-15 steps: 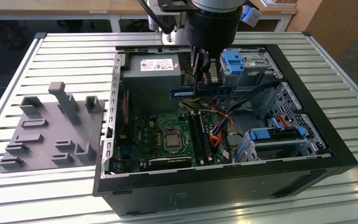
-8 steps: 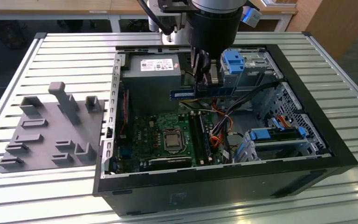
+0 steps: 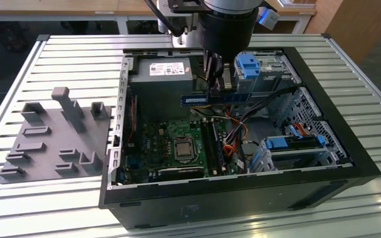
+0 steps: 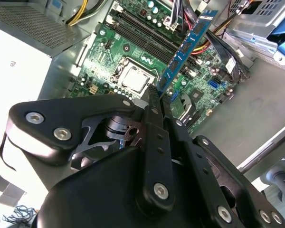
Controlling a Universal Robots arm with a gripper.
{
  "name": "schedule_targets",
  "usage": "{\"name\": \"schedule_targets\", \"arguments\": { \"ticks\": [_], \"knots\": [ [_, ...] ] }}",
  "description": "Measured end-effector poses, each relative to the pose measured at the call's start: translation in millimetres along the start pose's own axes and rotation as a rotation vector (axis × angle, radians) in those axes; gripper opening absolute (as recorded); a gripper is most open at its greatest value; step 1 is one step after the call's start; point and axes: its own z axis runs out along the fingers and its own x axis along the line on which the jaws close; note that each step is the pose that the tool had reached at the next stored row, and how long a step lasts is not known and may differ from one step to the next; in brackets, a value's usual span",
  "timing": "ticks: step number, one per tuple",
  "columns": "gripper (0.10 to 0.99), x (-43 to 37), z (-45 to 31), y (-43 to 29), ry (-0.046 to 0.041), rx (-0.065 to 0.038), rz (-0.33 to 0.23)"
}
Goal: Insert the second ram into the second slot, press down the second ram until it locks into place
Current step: 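Press down the second ram until it locks into place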
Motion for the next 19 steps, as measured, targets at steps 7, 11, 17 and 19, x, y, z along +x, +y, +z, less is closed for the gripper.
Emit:
{"name": "schedule_targets", "arguments": {
  "ticks": [7,11,17,19],
  "knots": [
    [0.137,0.0,0.1,0.0,0.0002,0.001,0.036],
    [0.137,0.0,0.1,0.0,0.0004,0.001,0.054],
    [0.137,0.0,0.1,0.0,0.0005,0.001,0.078],
    [0.137,0.0,0.2,0.0,0.0006,0.001,0.088]
  ]
}}
